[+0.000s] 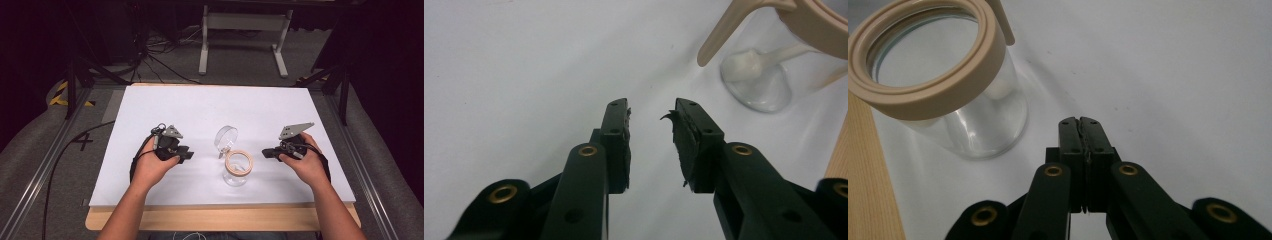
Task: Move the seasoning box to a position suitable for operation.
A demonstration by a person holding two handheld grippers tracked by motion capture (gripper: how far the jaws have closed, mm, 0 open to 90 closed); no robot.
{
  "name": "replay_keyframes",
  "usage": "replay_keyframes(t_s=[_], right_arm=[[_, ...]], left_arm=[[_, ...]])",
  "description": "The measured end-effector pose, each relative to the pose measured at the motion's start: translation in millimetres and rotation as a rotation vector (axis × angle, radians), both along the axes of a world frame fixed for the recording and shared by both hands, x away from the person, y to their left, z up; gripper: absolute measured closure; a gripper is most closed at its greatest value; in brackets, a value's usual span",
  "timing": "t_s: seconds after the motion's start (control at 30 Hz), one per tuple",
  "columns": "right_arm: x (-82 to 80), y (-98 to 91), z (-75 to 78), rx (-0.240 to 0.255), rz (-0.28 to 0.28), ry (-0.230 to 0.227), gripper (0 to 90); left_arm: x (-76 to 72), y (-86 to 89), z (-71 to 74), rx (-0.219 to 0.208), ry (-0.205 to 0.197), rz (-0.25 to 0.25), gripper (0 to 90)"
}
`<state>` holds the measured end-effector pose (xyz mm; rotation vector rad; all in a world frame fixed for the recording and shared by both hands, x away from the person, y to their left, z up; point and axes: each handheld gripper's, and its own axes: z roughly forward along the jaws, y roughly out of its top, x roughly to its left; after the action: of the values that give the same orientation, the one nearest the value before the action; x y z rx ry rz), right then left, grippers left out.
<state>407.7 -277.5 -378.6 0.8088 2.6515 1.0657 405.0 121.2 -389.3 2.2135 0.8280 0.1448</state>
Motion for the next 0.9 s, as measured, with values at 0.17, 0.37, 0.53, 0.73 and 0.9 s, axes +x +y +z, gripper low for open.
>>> replay_keyframes(t_s=[0.17,0.37,0.53,0.73,0.9], right_arm=[[0.5,0.3,-1.6,-0.003,0.006,-0.001,90.0],[-0.2,-0.7,-1.9,0.004,0.023,0.0,90.0],[-1.2,1.7,-4.3,-0.002,0.034,0.014,90.0],[-3.2,8.0,-8.5,0.001,0.075,0.041,90.0],[-5.3,20.9,-16.3,-0.04,0.113,0.064,90.0]], left_arm=[[-1.1,-0.7,2.6,-0.002,-0.002,-0.005,64.0],[-1.1,-3.5,2.3,0.01,-0.016,-0.02,53.4],[-2.2,-5.5,5.3,0.008,-0.014,-0.035,53.1],[-3.6,-5.7,7.5,-0.016,0.019,-0.042,53.8],[-4.1,-6.5,7.3,-0.013,0.027,-0.045,53.4]])
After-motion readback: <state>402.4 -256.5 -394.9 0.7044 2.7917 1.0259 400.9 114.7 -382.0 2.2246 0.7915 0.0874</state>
